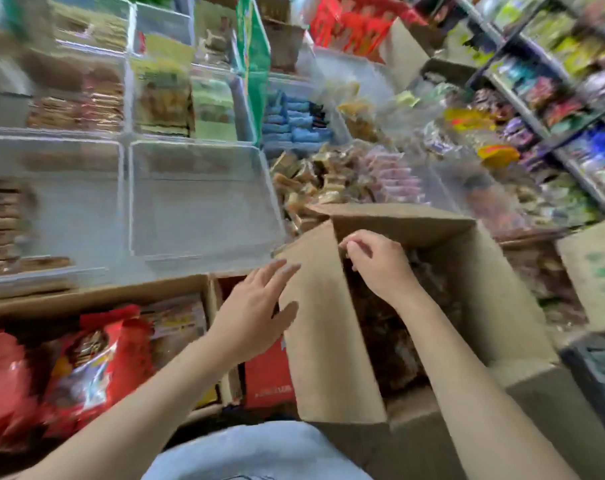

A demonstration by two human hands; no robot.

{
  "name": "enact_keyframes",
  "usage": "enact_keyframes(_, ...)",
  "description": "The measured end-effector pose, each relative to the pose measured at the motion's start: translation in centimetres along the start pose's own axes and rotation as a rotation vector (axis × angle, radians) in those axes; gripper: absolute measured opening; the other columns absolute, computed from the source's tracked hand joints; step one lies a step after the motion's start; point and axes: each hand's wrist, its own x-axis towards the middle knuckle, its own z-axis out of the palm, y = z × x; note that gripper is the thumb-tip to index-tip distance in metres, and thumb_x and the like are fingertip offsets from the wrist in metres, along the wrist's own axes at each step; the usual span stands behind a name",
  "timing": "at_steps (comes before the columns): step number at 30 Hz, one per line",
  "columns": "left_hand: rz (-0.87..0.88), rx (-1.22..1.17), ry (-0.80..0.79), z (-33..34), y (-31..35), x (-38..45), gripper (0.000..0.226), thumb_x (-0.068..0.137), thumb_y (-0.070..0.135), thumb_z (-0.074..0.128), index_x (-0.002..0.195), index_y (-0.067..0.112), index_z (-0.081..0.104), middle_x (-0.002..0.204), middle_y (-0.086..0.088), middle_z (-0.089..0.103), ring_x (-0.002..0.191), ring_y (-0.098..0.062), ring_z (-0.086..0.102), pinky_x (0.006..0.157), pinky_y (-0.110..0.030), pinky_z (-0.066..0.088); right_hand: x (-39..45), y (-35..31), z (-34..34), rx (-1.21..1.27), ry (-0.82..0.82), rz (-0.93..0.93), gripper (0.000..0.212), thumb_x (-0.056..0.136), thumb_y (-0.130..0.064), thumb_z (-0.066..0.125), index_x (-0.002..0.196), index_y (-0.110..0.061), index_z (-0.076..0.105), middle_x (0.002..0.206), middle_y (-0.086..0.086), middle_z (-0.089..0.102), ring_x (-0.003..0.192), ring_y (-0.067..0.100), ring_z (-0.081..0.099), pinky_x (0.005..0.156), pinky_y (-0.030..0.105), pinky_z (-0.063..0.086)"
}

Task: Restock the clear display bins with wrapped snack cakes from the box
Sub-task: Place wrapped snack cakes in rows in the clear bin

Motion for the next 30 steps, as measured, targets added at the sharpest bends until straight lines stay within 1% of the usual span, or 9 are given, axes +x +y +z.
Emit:
enact_keyframes(2,-0.014,-0.079,-0.035,2.7,3.0,0.4,0.064,0.100,0.047,0.053,0.156,0.044,0.022,0.168,0.008,0.012,0.147,-0.020,0.029,0.115,-0.035,0.031,-0.9,3.5,-0.4,-0.066,-0.090,0.023,0.022,0.101,-0.024,0.050,0.104,-0.021,0.071,0.096,-0.007,0.068,0.089,0.011,0.061,0.076,0.026,0.044)
enact_keyframes(4,-0.043,-0.162,-0.078,4.8,5.3,0.6,0.066,0.098,0.054,0.051,0.152,0.056,0.015,0.167,0.019,-0.005,0.147,-0.013,0.024,0.112,-0.031,0.031,-1.5,6.2,-0.4,-0.108,-0.186,0.018,0.025,0.103,-0.027,0.047,0.111,-0.022,0.070,0.107,-0.007,0.067,0.099,0.011,0.060,0.082,0.025,0.045)
enact_keyframes(6,-0.069,-0.237,-0.062,6.2,6.8,0.6,0.067,0.095,0.059,0.051,0.150,0.062,0.013,0.163,0.028,-0.011,0.151,-0.009,0.011,0.114,-0.034,0.029,-1.3,8.3,-0.3,-0.157,-0.256,-0.014,0.028,0.104,-0.029,0.046,0.118,-0.020,0.069,0.115,-0.005,0.067,0.105,0.013,0.061,0.086,0.026,0.048)
enact_keyframes(13,-0.171,-0.313,0.074,7.8,8.1,0.5,0.064,0.098,0.037,0.059,0.147,0.061,0.026,0.160,0.036,0.000,0.150,0.000,0.013,0.112,-0.033,0.029,2.6,11.9,2.1,-0.331,-0.517,-0.031,0.025,0.102,-0.030,0.049,0.116,-0.018,0.067,0.112,0.004,0.067,0.102,0.023,0.063,0.085,0.035,0.053)
enact_keyframes(17,-0.222,-0.346,0.092,8.0,8.5,0.3,0.064,0.098,0.028,0.060,0.146,0.060,0.030,0.160,0.036,0.007,0.146,0.010,0.014,0.115,-0.033,0.028,4.6,12.3,6.0,-0.335,-0.640,-0.044,0.031,0.099,-0.034,0.053,0.127,-0.022,0.061,0.120,0.002,0.064,0.103,0.025,0.062,0.088,0.038,0.054)
enact_keyframes(20,-0.240,-0.362,0.099,7.9,8.7,0.3,0.062,0.097,0.032,0.059,0.145,0.061,0.032,0.160,0.036,0.010,0.148,0.006,0.018,0.118,-0.043,0.034,5.0,13.2,9.1,-0.422,-0.643,-0.146,0.057,0.096,-0.028,0.059,0.149,-0.024,0.039,0.144,0.007,0.049,0.122,0.031,0.055,0.099,0.045,0.050)
enact_keyframes(23,-0.256,-0.365,0.094,7.7,8.8,0.1,0.063,0.096,0.031,0.059,0.143,0.064,0.031,0.159,0.038,0.011,0.147,0.004,0.022,0.114,-0.049,0.040,4.6,14.7,10.8,-0.478,-0.576,-0.182,0.068,0.096,-0.016,0.056,0.156,-0.016,0.023,0.155,0.012,0.034,0.133,0.035,0.046,0.104,0.045,0.045)
enact_keyframes(27,-0.252,-0.379,0.099,7.8,8.9,0.1,0.063,0.093,0.035,0.058,0.143,0.063,0.033,0.157,0.040,0.011,0.146,0.006,0.024,0.114,-0.047,0.041,4.2,16.3,11.5,-0.523,-0.537,-0.164,0.066,0.094,-0.011,0.058,0.152,-0.013,0.027,0.152,0.012,0.038,0.131,0.033,0.049,0.101,0.046,0.048)
enact_keyframes(30,-0.249,-0.387,0.104,7.9,9.0,0.4,0.063,0.087,0.041,0.054,0.143,0.062,0.034,0.157,0.039,0.013,0.144,0.006,0.027,0.113,-0.045,0.043,4.6,16.6,11.2,-0.465,-0.519,-0.174,0.069,0.086,-0.028,0.069,0.146,-0.015,0.037,0.143,0.011,0.048,0.126,0.032,0.051,0.098,0.044,0.049)
